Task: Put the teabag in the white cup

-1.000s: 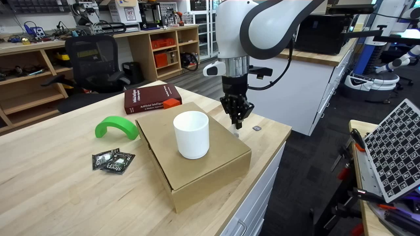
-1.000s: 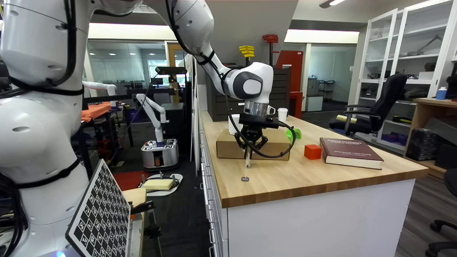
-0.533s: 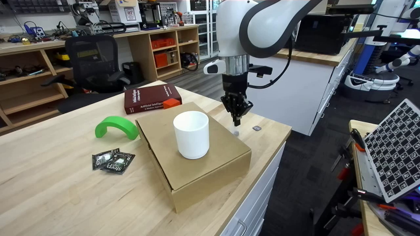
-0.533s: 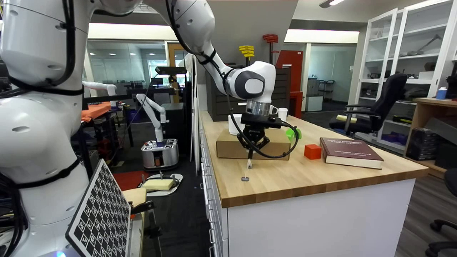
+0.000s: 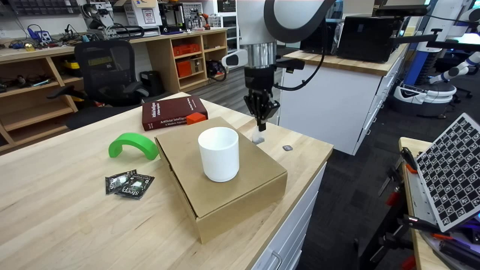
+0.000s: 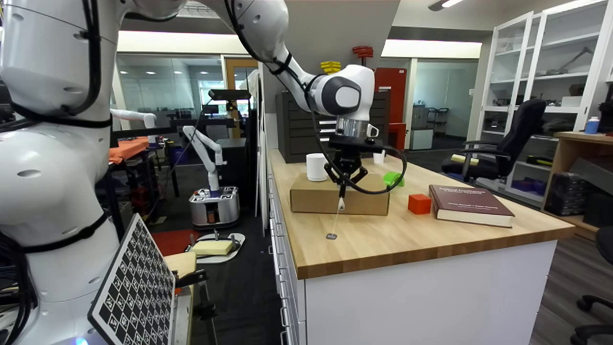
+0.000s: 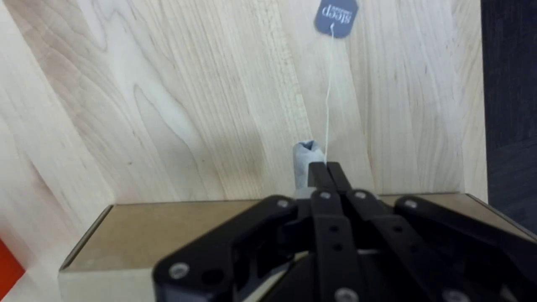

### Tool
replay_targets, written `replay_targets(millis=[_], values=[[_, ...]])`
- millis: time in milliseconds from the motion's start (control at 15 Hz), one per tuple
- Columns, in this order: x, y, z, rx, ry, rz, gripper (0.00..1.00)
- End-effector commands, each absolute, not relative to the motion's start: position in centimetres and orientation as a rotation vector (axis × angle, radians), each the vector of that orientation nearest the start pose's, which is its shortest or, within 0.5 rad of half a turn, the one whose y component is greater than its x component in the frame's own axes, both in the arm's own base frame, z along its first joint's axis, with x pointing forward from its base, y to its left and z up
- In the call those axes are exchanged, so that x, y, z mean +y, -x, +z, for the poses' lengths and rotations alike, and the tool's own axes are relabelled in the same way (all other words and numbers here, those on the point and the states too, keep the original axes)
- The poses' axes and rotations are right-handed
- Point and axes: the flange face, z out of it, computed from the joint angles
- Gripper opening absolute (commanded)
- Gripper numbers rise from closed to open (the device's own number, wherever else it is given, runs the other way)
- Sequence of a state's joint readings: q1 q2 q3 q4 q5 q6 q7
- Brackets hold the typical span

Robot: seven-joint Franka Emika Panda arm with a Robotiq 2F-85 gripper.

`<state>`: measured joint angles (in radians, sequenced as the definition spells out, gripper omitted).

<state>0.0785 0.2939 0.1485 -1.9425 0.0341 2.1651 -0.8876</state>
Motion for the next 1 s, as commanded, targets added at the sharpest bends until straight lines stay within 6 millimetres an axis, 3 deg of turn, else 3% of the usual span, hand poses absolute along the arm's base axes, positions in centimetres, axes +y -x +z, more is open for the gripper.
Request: replay_targets(millis=[0,467,933], values=[[14.9,-59.1,37.1,-1.536,2.649,0.098,0.01],[17.6,-59.8,43.4,-1.538,2.662,0.022,0.01],[19.5,-60.0,45.2,-1.561,2.644,-0.034,0.01]])
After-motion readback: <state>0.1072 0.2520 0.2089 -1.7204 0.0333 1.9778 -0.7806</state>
